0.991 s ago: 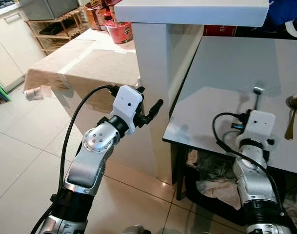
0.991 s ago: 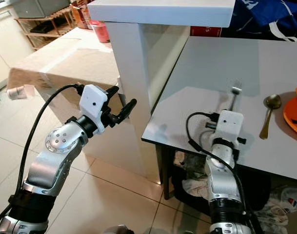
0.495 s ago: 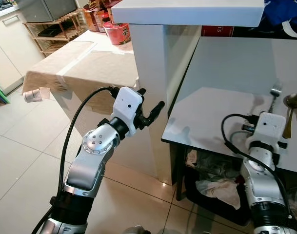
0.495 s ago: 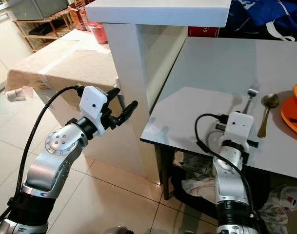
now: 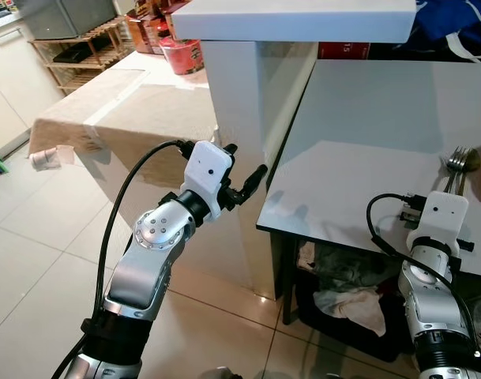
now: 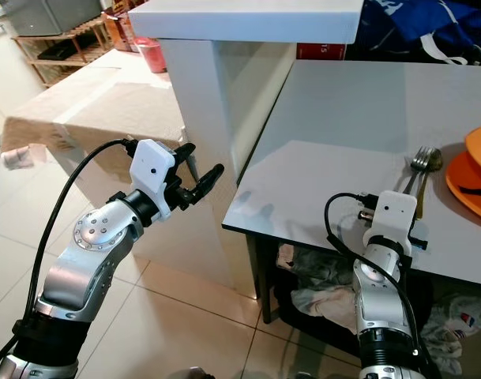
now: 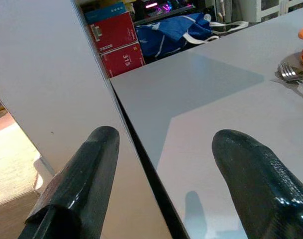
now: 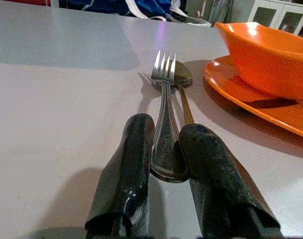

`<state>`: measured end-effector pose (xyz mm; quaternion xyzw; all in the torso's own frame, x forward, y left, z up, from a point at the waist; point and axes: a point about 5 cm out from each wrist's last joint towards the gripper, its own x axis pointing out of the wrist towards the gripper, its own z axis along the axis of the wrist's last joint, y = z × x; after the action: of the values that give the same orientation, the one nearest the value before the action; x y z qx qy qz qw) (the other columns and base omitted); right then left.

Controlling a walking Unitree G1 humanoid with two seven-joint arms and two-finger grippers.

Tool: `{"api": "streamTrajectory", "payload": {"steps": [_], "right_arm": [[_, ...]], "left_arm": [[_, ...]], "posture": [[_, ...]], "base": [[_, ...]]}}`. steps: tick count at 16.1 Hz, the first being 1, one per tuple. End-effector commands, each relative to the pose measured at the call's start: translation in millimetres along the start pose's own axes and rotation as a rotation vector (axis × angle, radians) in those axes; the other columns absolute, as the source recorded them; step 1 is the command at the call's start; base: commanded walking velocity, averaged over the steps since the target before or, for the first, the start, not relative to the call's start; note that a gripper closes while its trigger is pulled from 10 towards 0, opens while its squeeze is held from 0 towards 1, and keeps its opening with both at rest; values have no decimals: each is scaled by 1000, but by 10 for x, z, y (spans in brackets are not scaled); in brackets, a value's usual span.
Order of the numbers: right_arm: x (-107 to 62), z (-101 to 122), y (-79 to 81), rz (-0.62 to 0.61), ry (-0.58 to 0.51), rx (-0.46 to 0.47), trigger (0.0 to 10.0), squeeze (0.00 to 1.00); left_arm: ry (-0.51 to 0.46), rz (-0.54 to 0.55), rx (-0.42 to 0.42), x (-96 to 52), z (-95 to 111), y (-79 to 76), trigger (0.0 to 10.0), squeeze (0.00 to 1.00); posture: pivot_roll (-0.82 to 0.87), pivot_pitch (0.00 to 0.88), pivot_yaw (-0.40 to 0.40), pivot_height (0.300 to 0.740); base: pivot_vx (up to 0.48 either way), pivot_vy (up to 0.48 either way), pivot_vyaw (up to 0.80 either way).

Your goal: Setting the table

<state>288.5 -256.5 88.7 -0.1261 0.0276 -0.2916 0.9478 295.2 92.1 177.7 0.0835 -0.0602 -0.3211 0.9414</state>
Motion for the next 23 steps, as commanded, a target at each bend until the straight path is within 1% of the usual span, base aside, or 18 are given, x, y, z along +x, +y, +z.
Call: {"api": "streamTrajectory", "payload": {"steps": [1,6,11,12,14,15,16,17,19,21,23], "right_arm": [[30,62,61,23,-14,14,10000,0],[50,116,106,51,-43,16,10000,0],[98,65,119,57,-19,16,10000,0],[104,60,116,57,-16,17,10000,1000],[112,50,114,55,-12,15,10000,1000],[117,44,116,54,-12,14,10000,1000],[119,39,129,56,-10,11,10000,1000],[120,35,137,58,-9,10,10000,1000],[124,34,137,57,-9,10,10000,1000],[134,28,147,59,-8,17,10000,1000],[138,36,157,62,-10,20,10000,1000]], "left_arm": [[-2,3,10,-19,28,10,10000,0],[-1,10,7,-22,32,12,10000,0],[-3,8,5,-30,43,5,10000,0],[-5,-2,1,-37,50,-7,10000,0],[-3,-45,-23,-50,55,-46,10000,0],[3,-116,-42,-72,67,-83,10000,0],[15,-242,-31,-111,98,-126,10000,0],[24,-274,-29,-124,107,-134,10000,0],[28,-297,-41,-133,118,-152,10000,0],[32,-349,-121,-134,148,-209,10000,0],[29,-383,-112,-144,167,-229,10000,0]], "posture": [[74,0,156,723],[77,0,153,723],[86,0,151,723],[87,0,150,723],[89,0,148,723],[91,0,146,723],[99,0,144,723],[99,0,147,723],[100,0,149,723],[103,0,148,723],[102,0,146,723]], "base": [[0,0,0],[0,0,0],[0,0,0],[0,0,0],[0,0,0],[0,0,0],[0,0,0],[0,0,0],[0,0,0],[0,0,0],[0,0,0]]}}
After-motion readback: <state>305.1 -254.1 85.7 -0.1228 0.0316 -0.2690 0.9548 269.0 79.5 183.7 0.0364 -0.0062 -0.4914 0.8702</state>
